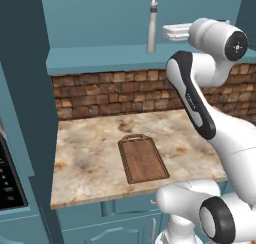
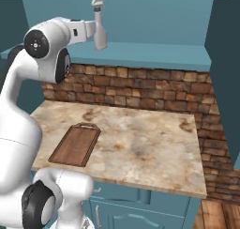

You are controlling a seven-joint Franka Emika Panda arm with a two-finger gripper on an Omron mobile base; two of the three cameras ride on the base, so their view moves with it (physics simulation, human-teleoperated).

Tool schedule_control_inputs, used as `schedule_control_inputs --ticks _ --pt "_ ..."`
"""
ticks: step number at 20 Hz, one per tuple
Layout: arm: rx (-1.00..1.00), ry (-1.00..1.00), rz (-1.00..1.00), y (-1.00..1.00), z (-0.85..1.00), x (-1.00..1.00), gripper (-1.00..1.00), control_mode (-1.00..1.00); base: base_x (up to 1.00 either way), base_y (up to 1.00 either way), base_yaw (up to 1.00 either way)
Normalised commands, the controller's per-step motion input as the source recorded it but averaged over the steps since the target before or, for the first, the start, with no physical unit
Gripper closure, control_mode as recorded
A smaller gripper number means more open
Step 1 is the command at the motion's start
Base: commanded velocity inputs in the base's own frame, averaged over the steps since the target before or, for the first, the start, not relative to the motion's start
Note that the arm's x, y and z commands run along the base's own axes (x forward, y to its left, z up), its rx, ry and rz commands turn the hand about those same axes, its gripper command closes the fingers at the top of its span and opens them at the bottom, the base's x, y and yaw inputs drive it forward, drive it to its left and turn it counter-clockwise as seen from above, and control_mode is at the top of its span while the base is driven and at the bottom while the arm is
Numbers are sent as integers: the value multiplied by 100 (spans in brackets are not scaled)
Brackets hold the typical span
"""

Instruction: Grab the spray bottle from the cabinet, then place it next to the cutting board for sanitizing. Then grab the dish brush from the countertop next to the sink and place it next to the cutting board.

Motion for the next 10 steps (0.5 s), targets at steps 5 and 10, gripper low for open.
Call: schedule_control_inputs --ticks 5,10 --pt "0 0 0 -1 0 52 -100 -100 0 0 0" --pt "0 2 0 0 0 62 -100 -100 0 0 0"
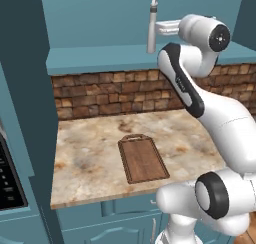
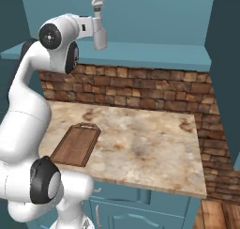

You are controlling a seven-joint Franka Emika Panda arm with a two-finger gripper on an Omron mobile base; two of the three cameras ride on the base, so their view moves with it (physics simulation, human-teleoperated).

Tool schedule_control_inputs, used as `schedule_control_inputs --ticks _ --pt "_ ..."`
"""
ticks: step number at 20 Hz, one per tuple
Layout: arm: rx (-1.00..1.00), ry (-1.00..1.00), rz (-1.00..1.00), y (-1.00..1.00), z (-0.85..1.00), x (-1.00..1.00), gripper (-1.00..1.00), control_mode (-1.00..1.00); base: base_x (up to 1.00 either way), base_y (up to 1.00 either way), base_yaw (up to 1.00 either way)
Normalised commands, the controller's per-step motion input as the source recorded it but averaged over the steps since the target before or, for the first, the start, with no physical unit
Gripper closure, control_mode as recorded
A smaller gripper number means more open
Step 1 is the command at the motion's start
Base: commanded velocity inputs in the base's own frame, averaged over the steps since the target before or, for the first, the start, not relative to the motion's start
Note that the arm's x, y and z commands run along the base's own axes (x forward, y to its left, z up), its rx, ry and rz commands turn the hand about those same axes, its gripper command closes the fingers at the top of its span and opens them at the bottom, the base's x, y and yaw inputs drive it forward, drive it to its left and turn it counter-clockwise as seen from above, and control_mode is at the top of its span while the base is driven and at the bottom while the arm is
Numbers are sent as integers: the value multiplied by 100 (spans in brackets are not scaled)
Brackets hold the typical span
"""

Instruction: Grab the spray bottle from the cabinet, then place it next to the cutting board for sanitizing. Then grab the dish brush from the countertop next to the sink and place it next to the cutting board.

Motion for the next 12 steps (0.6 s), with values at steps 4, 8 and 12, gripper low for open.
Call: schedule_control_inputs --ticks 4,8,12 --pt "0 0 0 0 0 67 -100 -100 0 0 0" --pt "0 0 0 0 0 64 -100 -100 0 0 0" --pt "0 0 0 0 -8 64 -100 -100 0 0 0"
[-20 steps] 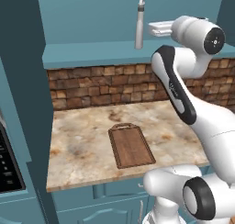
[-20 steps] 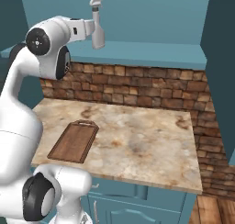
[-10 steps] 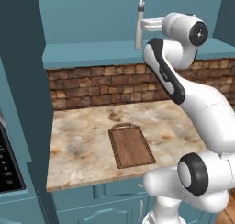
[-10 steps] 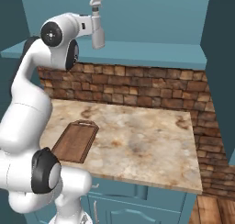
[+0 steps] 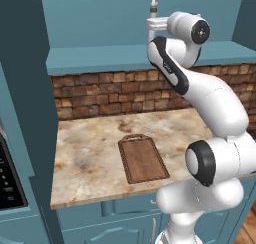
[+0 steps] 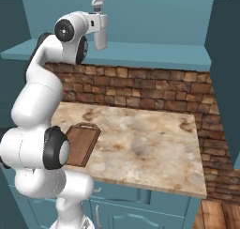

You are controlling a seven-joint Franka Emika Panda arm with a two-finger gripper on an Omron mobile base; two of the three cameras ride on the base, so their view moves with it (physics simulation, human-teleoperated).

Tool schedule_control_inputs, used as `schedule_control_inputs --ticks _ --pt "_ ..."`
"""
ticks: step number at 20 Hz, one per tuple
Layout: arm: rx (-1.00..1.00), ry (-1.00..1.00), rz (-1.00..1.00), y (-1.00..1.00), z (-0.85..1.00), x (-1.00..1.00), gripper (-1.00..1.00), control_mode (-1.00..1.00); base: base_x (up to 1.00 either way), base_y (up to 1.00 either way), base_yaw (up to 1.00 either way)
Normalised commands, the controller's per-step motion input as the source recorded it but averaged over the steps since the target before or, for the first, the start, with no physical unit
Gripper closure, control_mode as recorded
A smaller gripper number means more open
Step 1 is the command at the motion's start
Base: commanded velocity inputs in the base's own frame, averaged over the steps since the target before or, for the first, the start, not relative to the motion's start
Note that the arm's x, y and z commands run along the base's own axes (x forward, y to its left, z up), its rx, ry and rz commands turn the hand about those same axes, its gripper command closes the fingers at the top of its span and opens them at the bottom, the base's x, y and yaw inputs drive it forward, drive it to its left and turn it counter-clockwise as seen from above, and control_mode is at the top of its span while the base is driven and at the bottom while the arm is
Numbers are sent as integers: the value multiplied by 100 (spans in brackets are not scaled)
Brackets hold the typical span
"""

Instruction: Grab the spray bottle from the cabinet, then place it next to the cutting board for sanitizing. Then grab the dish brush from the countertop next to the sink and place it next to the cutting board.

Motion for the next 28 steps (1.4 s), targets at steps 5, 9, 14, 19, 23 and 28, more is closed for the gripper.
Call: schedule_control_inputs --ticks 5,9,14,19,23,28 --pt "0 2 0 0 0 61 -100 -100 0 0 0" --pt "0 2 0 0 0 53 -100 -100 0 0 0" --pt "0 1 0 0 0 52 -100 -100 0 0 0" --pt "0 3 0 0 -3 53 -100 -100 0 0 0" --pt "0 1 0 0 -2 43 -100 -100 0 0 0" --pt "0 0 0 0 -2 20 100 -100 0 0 0"
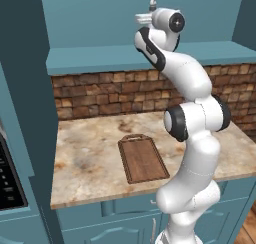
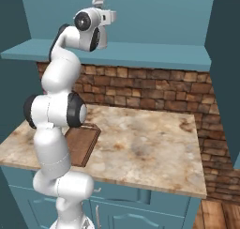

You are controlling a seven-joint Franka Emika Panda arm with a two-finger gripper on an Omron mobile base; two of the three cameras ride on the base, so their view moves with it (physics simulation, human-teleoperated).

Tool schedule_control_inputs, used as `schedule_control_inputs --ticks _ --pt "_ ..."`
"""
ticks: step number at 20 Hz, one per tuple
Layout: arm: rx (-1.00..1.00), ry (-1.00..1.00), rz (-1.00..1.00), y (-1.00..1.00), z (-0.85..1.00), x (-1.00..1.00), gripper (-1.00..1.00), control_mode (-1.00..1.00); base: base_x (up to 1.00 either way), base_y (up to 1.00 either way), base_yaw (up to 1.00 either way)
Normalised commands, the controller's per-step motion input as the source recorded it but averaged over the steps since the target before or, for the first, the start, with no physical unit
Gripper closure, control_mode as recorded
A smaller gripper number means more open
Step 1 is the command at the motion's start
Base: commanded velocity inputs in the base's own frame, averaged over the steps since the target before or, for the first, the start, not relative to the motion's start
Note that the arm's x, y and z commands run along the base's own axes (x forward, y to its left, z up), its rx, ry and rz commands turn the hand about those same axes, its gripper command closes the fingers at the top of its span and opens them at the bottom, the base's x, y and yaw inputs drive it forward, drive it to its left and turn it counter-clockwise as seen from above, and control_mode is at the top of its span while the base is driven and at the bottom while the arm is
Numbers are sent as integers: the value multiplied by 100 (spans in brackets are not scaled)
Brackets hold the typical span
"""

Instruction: Grab the spray bottle from the cabinet, then place it next to the cutting board for sanitizing. Then grab the dish brush from the countertop next to the sink and place it next to the cutting board.

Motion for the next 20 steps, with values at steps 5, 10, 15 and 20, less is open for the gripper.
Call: schedule_control_inputs --ticks 5,10,15,20 --pt "0 -5 -1 2 0 -44 100 -100 0 0 0" --pt "6 -21 0 -5 2 -100 100 -100 0 0 0" --pt "9 -11 0 -16 0 -100 100 -100 0 0 0" --pt "8 -7 0 -22 4 -100 100 -100 0 0 0"
